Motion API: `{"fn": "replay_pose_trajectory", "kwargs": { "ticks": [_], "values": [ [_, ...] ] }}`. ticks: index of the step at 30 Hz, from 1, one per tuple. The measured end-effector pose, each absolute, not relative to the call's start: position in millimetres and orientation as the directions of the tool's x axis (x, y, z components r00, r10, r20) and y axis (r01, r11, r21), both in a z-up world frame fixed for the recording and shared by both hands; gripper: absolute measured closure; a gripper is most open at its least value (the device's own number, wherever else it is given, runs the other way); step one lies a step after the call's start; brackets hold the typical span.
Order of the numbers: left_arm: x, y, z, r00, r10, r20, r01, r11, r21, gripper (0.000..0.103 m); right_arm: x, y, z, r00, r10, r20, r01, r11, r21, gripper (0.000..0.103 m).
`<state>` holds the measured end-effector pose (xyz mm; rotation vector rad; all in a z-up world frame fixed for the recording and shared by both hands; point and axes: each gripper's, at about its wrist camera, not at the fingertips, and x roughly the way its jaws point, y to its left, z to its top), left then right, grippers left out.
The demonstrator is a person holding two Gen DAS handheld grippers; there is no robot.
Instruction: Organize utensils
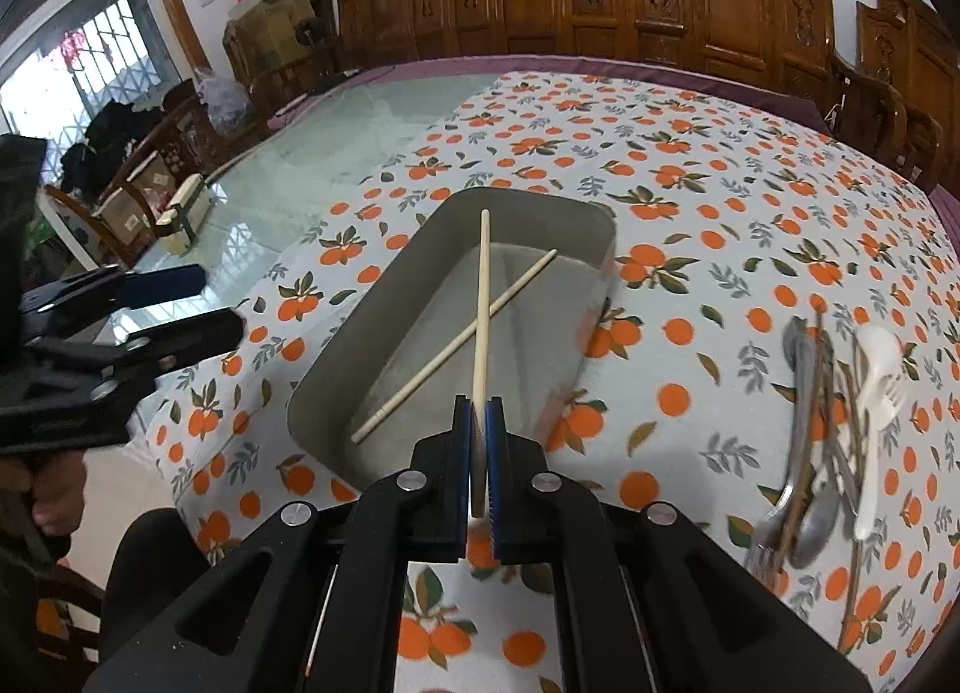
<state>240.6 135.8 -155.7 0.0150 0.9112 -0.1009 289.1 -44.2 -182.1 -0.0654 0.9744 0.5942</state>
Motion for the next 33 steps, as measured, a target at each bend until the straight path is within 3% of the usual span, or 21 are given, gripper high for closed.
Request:
{"fn": "replay_pose_trajectory", "kwargs": {
  "ticks": [11, 16, 19, 33],
  "values": [
    [237.1, 158.3, -152.1, 0.626, -0.059, -0.778, 0.066, 0.998, -0.022, 0.028, 306.9, -7.3, -199.3, 0.368, 0.419, -0.83, -0.507, 0.839, 0.199, 0.094],
    [236.3, 161.9, -151.8, 0.629, -0.064, -0.775, 0.06, 0.998, -0.033, 0.028, 299.8, -9.1, -197.5, 0.356, 0.476, -0.804, -0.535, 0.809, 0.242, 0.091],
    [235.6, 157.2, -152.1, 0.631, -0.067, -0.773, 0.071, 0.997, -0.028, 0.028, 298.1, -15.3, -192.5, 0.362, 0.5, -0.787, -0.542, 0.8, 0.259, 0.081],
    [219.8, 104.9, -137.7, 0.651, -0.128, -0.748, 0.175, 0.984, -0.016, 0.025, 273.8, -101.4, -151.4, 0.492, 0.499, -0.714, -0.505, 0.831, 0.233, 0.081]
  ]
}}
